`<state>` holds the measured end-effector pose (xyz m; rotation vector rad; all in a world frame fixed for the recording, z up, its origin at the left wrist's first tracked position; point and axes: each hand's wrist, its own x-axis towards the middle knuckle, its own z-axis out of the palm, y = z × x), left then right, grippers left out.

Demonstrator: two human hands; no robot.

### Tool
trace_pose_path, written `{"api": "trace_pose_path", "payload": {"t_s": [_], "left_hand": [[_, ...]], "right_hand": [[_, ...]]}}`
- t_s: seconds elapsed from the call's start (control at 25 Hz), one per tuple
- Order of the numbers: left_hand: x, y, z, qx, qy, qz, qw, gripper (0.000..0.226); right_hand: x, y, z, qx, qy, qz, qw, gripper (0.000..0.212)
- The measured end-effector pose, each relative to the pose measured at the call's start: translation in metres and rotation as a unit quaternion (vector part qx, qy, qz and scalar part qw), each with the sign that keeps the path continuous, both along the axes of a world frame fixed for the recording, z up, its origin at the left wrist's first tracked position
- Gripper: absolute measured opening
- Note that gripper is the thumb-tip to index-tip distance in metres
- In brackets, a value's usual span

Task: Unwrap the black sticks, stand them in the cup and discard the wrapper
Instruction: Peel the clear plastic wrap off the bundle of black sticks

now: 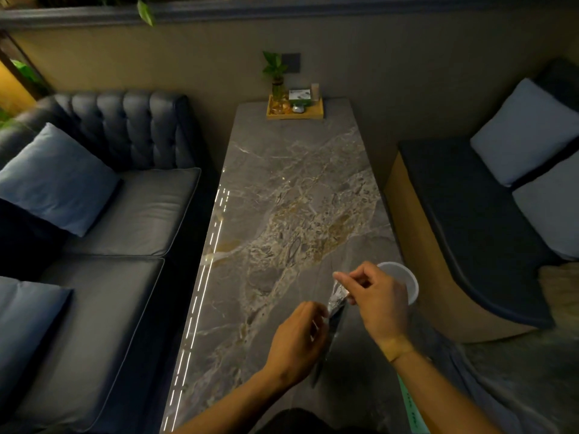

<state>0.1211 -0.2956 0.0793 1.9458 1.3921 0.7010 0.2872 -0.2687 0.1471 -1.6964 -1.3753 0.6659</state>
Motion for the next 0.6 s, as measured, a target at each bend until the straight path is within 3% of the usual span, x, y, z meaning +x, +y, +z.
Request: {"api": "trace_pose_path", "payload": {"t_s": [0.12,0.24,0.36,0.6], "left_hand": [[-0.012,0.004,-0.001,0.003,0.002,-0.014,1.0,0.015],[-0.031,0.011,0.002,0.018,-0.008,-0.024,1.0,0.015],[-0.051,0.02,0.006,0.026,-0.016,-0.058,0.998,0.009],[-0.093,0.035,0.007,0.044,-0.025,-0.092,0.995,0.007]], "right_hand": [[-0.001,0.001,0.002,0.055,-0.144,0.025,0.988,0.032],[-0.003,0.004,0.005,0.093,-0.21,0.084,0.97,0.028],[-0.008,0.003,0.008,0.081,-0.191,0.139,0.968,0.023],[-0.03,0.004,0.015,-0.075,-0.094,0.165,0.979,0.03]]}}
